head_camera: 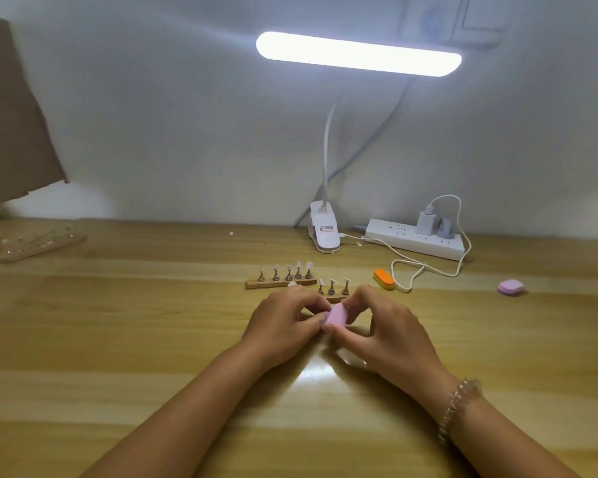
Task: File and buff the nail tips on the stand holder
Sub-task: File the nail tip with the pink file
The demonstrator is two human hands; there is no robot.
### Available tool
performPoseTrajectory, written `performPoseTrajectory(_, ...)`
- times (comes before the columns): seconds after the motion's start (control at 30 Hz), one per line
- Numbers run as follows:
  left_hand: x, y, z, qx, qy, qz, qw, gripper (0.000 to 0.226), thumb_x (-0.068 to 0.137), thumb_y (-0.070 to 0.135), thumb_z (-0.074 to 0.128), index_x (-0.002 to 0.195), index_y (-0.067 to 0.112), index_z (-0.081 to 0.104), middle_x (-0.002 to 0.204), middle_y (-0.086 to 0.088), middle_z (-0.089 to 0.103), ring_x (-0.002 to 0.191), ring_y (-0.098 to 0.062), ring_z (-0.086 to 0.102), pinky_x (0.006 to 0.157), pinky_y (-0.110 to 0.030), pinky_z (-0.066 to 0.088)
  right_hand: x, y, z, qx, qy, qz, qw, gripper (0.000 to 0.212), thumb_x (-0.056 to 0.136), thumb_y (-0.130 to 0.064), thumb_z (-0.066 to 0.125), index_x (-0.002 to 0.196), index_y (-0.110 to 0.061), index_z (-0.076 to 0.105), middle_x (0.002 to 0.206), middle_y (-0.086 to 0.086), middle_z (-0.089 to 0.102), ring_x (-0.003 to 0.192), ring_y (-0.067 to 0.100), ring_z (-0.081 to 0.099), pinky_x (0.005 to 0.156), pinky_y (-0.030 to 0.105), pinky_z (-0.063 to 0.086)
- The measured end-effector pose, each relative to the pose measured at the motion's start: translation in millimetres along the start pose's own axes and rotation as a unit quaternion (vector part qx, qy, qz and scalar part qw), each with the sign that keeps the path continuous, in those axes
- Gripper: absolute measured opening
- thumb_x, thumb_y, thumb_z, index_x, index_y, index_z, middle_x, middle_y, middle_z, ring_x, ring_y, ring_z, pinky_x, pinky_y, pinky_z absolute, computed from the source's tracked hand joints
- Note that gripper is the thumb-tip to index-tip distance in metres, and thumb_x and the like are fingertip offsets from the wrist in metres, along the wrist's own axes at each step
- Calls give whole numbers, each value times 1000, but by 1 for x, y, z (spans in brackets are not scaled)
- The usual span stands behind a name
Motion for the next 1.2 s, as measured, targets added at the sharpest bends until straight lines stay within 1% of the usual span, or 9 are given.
performPoseTrajectory(0.1, 0, -1, 0, -2, 2, -5, 1000, 7, 87, 25, 72, 91, 29, 76, 87, 19, 66, 90, -5, 65, 83, -35, 53, 3, 7, -4, 5, 21, 31, 999, 33, 75, -60, 65, 85, -31, 54, 84, -22, 63, 81, 2, 60, 69, 34, 49)
performPoseTrajectory(0.2, -1, 0, -2, -17, 2, -5, 1000, 11, 85, 20, 73, 85, 31, 75, 87, 16, 71, 86, -3, 66, 79, -31, 53, 0, 0, 1, 18, -12, 1, 1000, 33, 75, -61, 64, 86, -32, 53, 85, -22, 64, 71, -2, 57, 63, 31, 47)
performPoseTrajectory(0.43, 0, -1, 0, -22, 0, 8, 1000, 5, 81, 23, 73, 82, 28, 75, 81, 16, 71, 79, 0, 62, 68, -26, 47, -2, -10, 0, -30, 18, -38, 999, 28, 80, -56, 64, 88, -32, 53, 84, -22, 61, 72, 4, 58, 60, 31, 48)
performPoseTrajectory(0.6, 0, -1, 0, -9, 7, 16, 1000, 6, 81, 29, 77, 79, 28, 72, 78, 19, 70, 66, 7, 54, 63, -22, 42, 4, 4, -5, 12, 19, 29, 999, 32, 79, -60, 64, 89, -30, 57, 84, -21, 64, 75, 2, 60, 69, 37, 51)
performPoseTrajectory(0.73, 0, 1, -1, -18, 2, 15, 1000, 3, 74, 33, 71, 76, 32, 69, 76, 20, 68, 65, 6, 55, 63, -21, 40, -2, -6, 0, 14, -3, -15, 1000, 36, 75, -67, 57, 88, -33, 55, 86, -22, 64, 64, -1, 55, 57, 26, 42)
performPoseTrajectory(0.83, 0, 1, -1, 7, 10, 22, 1000, 4, 81, 30, 75, 81, 29, 72, 78, 19, 68, 71, 4, 57, 67, -26, 47, 2, 2, -4, -15, 15, 26, 999, 35, 78, -66, 59, 87, -32, 55, 83, -21, 63, 73, 2, 58, 65, 33, 49)
performPoseTrajectory(0.93, -1, 1, -1, -1, 6, 16, 1000, 7, 75, 35, 72, 77, 29, 69, 77, 17, 69, 76, -2, 61, 70, -33, 51, -3, -10, 1, -52, 15, -33, 998, 34, 80, -64, 55, 88, -31, 52, 83, -19, 60, 72, 7, 58, 61, 33, 49)
performPoseTrajectory(1.1, -1, 1, -1, 6, 17, 17, 1000, 13, 79, 33, 77, 71, 32, 67, 73, 18, 68, 69, 3, 57, 63, -24, 43, 1, -2, -3, -48, 21, 7, 999, 35, 80, -65, 57, 90, -32, 52, 87, -19, 62, 76, 6, 59, 64, 33, 48)
performPoseTrajectory(1.2, 0, 0, -1, -14, 11, 9, 1000, 12, 77, 27, 78, 71, 31, 68, 74, 16, 70, 69, 1, 58, 64, -25, 41, -3, -11, 0, -52, 14, -35, 998, 33, 79, -64, 56, 90, -33, 51, 86, -21, 60, 68, 1, 55, 57, 26, 43)
Point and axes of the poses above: each hand's wrist, its own x-axis towards the middle knuckle, its own z-axis out of the palm, y = z × x, the point moved 5 cm from there along x, towards the middle knuckle
